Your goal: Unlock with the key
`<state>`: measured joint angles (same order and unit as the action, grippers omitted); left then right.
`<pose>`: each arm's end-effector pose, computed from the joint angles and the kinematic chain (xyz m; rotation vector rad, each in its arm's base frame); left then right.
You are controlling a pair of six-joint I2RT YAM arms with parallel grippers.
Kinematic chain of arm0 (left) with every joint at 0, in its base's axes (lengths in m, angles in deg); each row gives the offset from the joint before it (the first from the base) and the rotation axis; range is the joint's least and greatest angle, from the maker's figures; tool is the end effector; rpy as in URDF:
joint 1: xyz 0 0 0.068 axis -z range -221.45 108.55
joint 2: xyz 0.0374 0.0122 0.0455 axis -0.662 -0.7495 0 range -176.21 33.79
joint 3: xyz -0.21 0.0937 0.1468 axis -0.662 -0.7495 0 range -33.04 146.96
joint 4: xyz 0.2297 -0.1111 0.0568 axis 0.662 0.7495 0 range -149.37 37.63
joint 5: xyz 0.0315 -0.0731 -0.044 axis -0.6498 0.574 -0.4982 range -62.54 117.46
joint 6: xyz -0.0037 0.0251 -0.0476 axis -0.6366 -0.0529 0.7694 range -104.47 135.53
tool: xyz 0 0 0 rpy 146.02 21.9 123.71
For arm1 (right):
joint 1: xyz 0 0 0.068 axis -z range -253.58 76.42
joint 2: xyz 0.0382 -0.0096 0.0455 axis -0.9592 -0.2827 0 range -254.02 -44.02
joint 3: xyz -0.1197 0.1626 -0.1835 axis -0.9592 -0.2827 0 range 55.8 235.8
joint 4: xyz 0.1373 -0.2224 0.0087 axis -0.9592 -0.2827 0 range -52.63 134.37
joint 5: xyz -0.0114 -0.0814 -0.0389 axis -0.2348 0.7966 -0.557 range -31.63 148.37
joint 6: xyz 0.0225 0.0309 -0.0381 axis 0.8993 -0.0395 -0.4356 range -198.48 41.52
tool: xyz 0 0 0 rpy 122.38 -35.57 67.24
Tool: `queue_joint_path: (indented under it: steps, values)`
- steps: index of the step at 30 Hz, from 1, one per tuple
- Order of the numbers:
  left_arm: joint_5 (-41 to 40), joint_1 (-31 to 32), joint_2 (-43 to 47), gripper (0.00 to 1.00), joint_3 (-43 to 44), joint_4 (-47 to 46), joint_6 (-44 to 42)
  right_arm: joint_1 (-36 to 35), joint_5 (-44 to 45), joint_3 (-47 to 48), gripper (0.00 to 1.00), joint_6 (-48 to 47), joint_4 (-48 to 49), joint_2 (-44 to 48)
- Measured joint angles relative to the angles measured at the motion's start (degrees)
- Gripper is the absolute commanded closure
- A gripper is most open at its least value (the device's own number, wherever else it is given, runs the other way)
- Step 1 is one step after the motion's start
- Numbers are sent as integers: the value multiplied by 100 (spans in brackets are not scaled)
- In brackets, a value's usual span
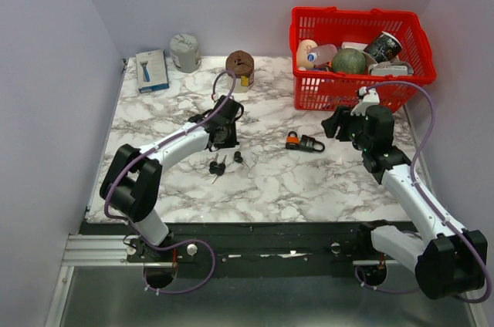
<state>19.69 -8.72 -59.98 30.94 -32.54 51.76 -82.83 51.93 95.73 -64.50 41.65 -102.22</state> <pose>0.2884 -0.1798 0.2160 -0.1308 2.5688 -0.2926 0.2308 0.0416 0.2788 0.0052 1.9534 0.3777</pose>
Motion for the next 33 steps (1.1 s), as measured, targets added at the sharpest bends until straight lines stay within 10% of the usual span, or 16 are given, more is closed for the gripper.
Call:
queue_joint_path:
  steps: [8, 33]
  values:
    - [424, 2, -251, 52, -76, -236, -136, -319, -17, 11, 33, 76, 2, -262]
    - [393, 55, -1187, 48, 424, -22, -363, -317, -13, 22, 33, 81, 2, -251]
